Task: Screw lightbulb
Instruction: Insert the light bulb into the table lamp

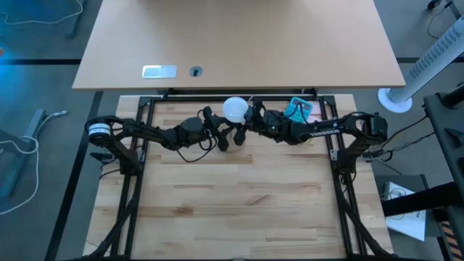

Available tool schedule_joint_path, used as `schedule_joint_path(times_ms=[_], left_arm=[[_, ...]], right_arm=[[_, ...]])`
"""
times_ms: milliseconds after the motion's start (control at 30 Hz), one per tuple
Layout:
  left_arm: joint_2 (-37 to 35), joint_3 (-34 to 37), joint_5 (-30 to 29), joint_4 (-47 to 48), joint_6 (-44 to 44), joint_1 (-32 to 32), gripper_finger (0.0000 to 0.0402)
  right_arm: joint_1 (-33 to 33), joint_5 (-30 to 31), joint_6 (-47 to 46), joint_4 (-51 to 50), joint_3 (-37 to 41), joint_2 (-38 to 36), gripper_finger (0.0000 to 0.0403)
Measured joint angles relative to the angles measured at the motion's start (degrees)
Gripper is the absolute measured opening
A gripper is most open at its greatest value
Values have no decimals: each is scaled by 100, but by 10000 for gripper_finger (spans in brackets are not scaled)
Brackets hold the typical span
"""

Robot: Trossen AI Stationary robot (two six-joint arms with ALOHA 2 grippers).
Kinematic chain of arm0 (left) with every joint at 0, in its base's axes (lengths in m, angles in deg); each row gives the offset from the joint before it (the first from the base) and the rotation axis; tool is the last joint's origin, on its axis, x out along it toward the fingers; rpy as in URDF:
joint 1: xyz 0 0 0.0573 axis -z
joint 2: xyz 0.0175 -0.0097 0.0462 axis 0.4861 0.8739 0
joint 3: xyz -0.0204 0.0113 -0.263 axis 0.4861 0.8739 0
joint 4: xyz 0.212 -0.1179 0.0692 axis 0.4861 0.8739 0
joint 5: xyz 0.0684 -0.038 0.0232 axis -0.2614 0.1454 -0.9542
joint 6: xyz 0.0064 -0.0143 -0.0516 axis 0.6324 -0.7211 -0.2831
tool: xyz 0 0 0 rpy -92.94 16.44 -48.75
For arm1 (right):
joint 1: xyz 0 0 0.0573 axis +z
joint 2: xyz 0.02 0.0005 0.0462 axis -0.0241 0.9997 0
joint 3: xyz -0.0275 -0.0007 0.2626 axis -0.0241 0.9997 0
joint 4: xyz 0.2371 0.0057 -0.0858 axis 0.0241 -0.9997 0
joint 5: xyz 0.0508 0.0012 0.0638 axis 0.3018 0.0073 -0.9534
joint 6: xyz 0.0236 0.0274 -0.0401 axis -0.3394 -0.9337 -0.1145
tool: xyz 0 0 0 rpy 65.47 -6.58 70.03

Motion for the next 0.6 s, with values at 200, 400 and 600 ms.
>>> schedule_joint_path(times_ms=[200, 400, 600], left_arm=[[0, -6, 0, 91, 51, 2, 162], [-10, -6, 0, 222, 191, 4, 200], [-157, -4, 0, 676, 319, 4, 248]], right_arm=[[-24, -24, -41, -2, -2, 4, 145], [-31, -13, -44, -40, -2, 6, 155], [-31, -13, -61, -109, -15, 6, 153]])
